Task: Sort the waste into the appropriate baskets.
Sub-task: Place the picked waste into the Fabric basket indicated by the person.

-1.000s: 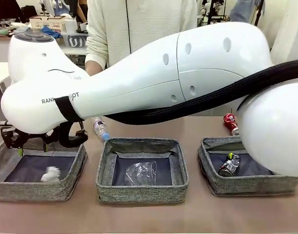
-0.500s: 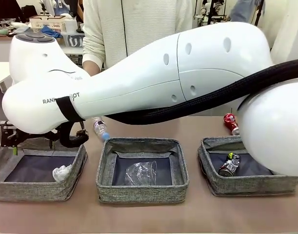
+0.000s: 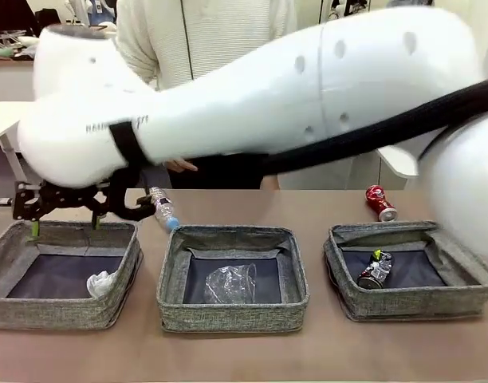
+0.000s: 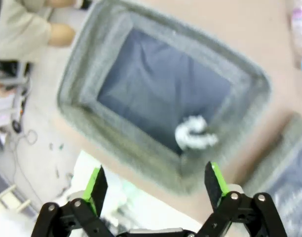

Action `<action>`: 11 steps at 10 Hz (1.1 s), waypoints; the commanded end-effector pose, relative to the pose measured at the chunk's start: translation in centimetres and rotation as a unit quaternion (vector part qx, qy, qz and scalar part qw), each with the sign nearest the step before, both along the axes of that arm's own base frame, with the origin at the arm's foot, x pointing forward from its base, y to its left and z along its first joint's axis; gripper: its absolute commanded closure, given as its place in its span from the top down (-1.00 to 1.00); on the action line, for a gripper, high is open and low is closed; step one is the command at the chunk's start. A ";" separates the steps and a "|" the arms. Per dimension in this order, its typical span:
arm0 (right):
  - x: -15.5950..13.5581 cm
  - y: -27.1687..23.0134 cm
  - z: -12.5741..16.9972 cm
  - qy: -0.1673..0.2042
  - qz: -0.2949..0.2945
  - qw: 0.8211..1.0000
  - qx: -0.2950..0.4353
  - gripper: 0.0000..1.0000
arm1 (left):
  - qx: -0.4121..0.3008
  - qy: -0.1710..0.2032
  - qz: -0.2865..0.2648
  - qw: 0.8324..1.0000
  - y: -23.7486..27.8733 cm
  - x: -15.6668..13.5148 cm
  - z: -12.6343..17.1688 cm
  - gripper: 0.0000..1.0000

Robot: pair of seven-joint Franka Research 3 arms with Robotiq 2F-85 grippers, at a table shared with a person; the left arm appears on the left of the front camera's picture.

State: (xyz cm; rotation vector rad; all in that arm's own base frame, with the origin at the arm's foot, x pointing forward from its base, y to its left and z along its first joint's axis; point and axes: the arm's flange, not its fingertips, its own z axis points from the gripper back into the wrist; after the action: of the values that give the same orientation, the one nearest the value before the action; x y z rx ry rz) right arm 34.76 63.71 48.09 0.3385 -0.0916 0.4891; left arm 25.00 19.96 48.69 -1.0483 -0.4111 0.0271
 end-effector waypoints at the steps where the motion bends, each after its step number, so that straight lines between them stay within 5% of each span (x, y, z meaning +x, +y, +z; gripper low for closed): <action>1: -2.2 -12.8 8.1 0.077 0.052 0.994 -0.051 1.00 | 0.007 0.003 -0.001 1.000 0.0 -0.2 0.1 1.00; 3: -3.9 -26.2 14.0 0.103 -0.032 0.994 -0.017 1.00 | 0.007 0.003 -0.001 1.000 0.0 -0.2 0.1 1.00; 6: -5.0 -38.4 14.5 0.090 -0.159 0.983 -0.012 1.00 | 0.007 0.003 -0.001 1.000 0.0 -0.2 0.1 1.00; 7: -4.9 -41.0 13.0 0.122 -0.184 0.975 -0.027 1.00 | 0.007 0.003 -0.001 1.000 0.0 -0.2 0.1 1.00; 8: -5.6 -38.9 12.3 0.188 -0.278 0.940 -0.060 1.00 | 0.007 0.003 -0.001 1.000 0.0 -0.2 0.1 1.00; 9: -4.6 -39.8 16.4 0.110 -0.174 0.978 -0.010 1.00 | 0.007 0.003 -0.001 1.000 0.0 -0.2 0.1 1.00; 10: -5.1 -42.2 14.3 0.137 -0.223 0.965 -0.031 1.00 | 0.007 0.003 -0.001 1.000 0.0 -0.2 0.1 1.00; 11: -4.4 -42.0 14.5 0.160 -0.178 0.971 0.006 1.00 | 0.001 -0.001 0.000 1.000 0.0 0.0 0.0 1.00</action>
State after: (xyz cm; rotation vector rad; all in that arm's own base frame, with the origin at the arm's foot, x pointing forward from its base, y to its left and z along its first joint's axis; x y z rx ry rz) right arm 29.70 21.83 62.11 0.3228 0.1204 0.0109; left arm 25.01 19.95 48.67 -1.0480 -0.4106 0.0264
